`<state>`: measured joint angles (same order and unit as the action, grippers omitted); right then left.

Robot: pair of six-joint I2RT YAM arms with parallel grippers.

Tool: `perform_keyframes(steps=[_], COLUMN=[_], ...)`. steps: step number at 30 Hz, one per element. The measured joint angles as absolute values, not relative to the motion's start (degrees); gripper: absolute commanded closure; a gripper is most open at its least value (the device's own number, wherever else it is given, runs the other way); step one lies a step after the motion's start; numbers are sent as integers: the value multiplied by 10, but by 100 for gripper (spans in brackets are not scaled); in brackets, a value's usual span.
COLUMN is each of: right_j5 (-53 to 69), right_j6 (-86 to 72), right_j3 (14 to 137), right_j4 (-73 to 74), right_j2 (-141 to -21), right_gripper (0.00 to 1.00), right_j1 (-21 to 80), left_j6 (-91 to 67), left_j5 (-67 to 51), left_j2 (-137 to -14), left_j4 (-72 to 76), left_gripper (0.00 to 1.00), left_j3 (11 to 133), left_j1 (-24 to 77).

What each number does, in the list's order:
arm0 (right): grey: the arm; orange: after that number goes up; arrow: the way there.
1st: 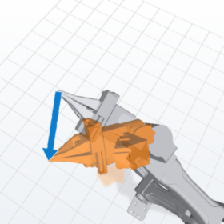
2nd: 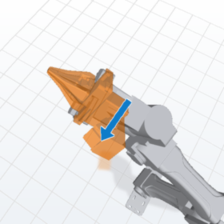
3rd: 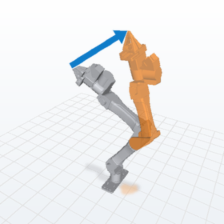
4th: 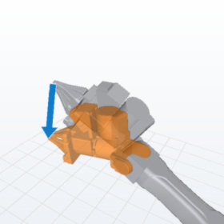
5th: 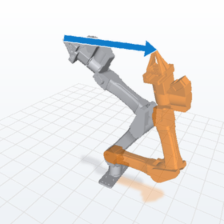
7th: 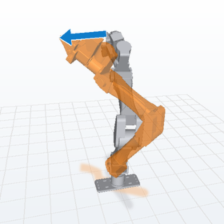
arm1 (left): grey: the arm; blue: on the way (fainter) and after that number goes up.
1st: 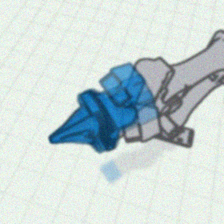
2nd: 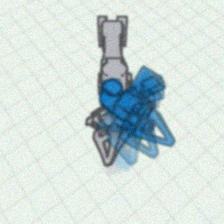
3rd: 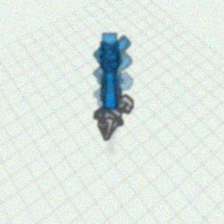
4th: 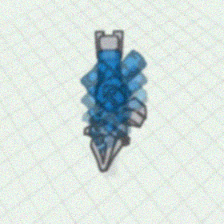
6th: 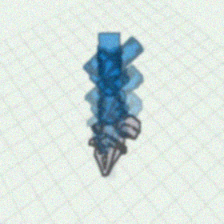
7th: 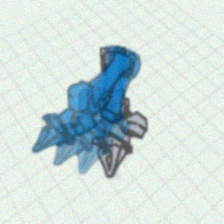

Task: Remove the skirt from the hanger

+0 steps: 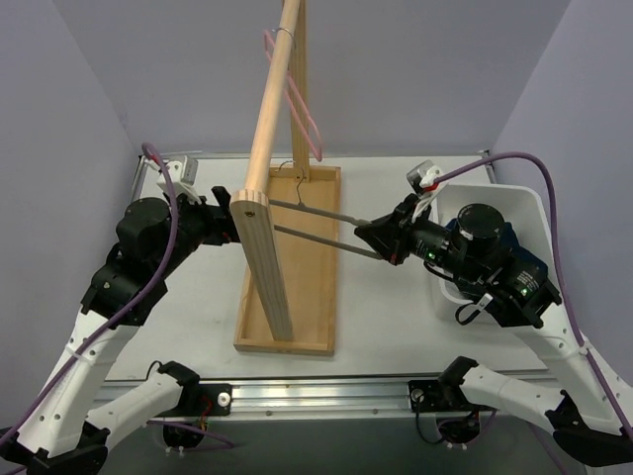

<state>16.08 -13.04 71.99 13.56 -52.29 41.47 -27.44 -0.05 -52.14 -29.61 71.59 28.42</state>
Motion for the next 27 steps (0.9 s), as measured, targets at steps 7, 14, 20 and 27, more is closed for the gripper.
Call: perform_keyframes(steps=[7, 14, 20, 27], right_j5=[130, 97, 90, 99], right_j6=[-102, -83, -70, -63], right_j3=[757, 832, 912, 965], right_j4=[149, 140, 114, 91], right_j2=[-545, -551, -594, -665], right_gripper=[100, 100, 100, 100], right_j1=[415, 415, 413, 413], left_j6=[-279, -278, -276, -265], left_j5=[53, 85, 85, 77], left_j2=[-545, -570, -590, -590], left_j4=[-332, -347, -346, -347], left_gripper=[6, 6, 6, 6], left_j3=[724, 724, 707, 689], left_j1=[284, 284, 284, 284])
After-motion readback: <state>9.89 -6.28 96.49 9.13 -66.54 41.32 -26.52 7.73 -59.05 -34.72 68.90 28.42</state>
